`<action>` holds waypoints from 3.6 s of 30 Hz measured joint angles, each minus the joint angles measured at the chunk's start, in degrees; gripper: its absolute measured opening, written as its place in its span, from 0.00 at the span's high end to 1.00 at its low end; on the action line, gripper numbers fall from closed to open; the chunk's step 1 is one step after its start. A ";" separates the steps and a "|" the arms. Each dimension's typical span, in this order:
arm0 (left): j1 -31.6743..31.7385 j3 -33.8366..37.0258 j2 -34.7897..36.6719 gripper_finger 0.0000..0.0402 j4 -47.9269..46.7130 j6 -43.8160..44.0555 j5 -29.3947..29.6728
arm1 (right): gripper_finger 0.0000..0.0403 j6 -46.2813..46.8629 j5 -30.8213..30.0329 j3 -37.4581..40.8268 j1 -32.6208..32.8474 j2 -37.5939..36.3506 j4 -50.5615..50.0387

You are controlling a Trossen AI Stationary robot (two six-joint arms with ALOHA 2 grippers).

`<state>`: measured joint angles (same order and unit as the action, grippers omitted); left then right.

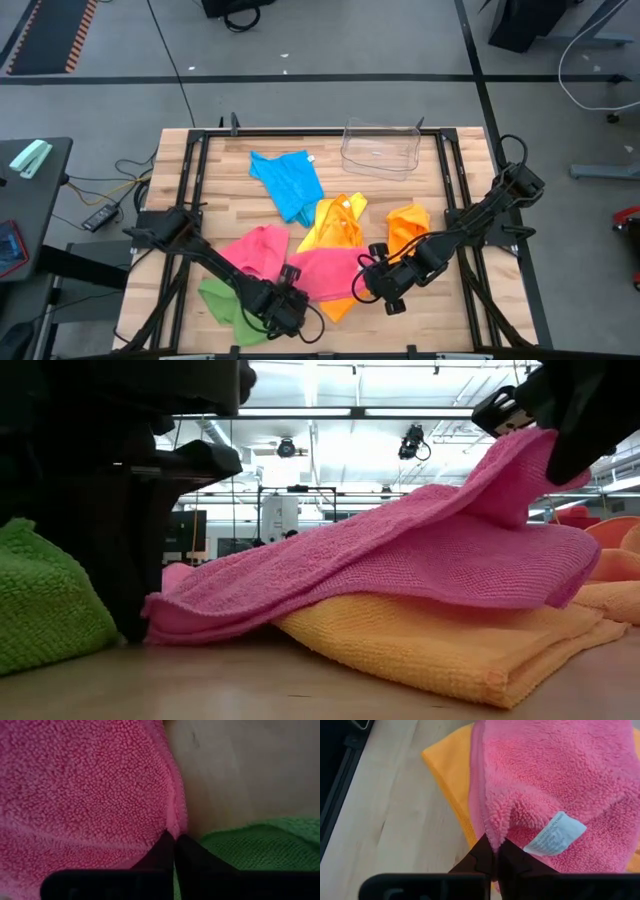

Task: Fold microfiber towels
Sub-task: Fold the top pink microfiber cloth

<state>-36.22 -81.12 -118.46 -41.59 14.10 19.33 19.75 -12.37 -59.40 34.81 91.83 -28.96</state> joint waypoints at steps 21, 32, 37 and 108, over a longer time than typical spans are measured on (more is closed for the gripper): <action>0.65 -10.25 0.32 0.98 -16.10 -0.25 -0.13 | 0.62 4.69 1.62 5.65 1.11 -0.09 6.34; 0.80 -10.25 0.34 0.98 -19.71 0.75 -0.10 | 0.63 7.03 -15.79 6.67 10.09 -0.09 5.54; 1.04 -10.26 0.38 0.96 -19.77 0.83 -0.13 | 0.63 1.19 -21.03 6.68 11.96 0.96 8.30; -1.28 -10.33 -5.75 0.57 -13.00 -10.30 3.79 | 0.75 13.61 -6.35 2.29 11.67 2.93 1.01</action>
<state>-37.50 -91.46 -124.21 -54.59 3.80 23.12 33.36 -18.72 -57.10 46.48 94.76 -27.94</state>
